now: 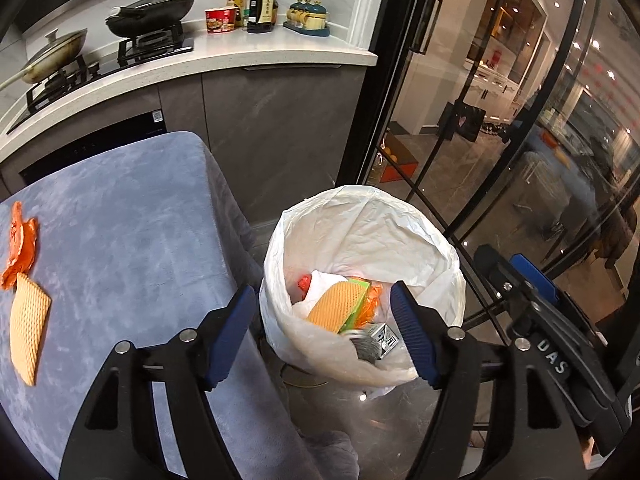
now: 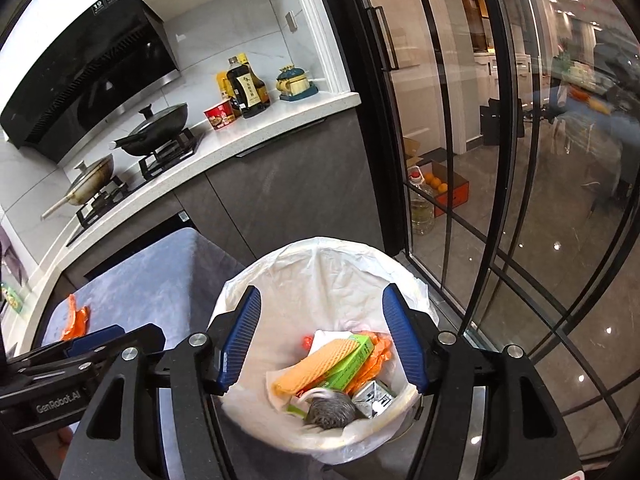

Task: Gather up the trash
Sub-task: 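Open both grippers over the bin, dropping the steel wool and mesh sleeve, then move both open grippers back over the table toward the wrapper and mesh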

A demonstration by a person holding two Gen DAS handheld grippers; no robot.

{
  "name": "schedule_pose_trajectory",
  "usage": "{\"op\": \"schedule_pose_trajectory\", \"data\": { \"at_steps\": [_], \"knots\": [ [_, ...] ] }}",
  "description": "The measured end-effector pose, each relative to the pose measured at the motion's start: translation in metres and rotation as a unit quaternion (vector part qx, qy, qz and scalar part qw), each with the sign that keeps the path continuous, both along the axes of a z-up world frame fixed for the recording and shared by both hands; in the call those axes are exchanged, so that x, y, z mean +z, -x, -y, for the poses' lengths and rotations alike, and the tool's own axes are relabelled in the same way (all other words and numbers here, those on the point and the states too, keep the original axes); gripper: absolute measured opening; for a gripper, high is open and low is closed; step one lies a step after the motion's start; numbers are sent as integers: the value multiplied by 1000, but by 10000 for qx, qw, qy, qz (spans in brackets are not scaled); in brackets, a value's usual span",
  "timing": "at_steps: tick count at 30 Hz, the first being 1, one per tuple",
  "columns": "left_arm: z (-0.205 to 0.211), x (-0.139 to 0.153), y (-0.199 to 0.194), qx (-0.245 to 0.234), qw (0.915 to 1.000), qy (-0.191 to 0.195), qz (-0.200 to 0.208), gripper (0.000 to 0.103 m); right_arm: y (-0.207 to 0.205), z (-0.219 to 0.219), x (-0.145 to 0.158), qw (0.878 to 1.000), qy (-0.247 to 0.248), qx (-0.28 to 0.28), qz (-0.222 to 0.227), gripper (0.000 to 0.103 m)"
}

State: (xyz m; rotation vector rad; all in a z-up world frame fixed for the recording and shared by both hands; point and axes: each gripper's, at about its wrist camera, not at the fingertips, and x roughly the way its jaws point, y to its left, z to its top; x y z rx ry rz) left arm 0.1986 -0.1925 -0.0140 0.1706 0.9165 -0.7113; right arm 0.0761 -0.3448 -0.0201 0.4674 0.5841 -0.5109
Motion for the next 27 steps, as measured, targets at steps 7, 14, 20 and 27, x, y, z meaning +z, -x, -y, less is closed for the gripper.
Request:
{"op": "schedule_pose_trajectory", "data": {
  "at_steps": [7, 14, 20, 27],
  "knots": [
    [-24, 9, -1, 207, 9996, 125, 147, 78, 2, -17, 12, 9997, 33, 173, 146, 68],
    [-63, 19, -4, 529, 9979, 240, 270, 89, -5, -45, 22, 9987, 45, 441, 253, 69],
    [-116, 18, -17, 1013, 9943, 249, 217, 94, -16, -75, 27, 9968, 62, 749, 265, 70],
    [-185, 9, -35, 1552, 9875, 178, 215, 96, -35, -118, 28, 9934, 58, 1128, 211, 70]
  ]
}}
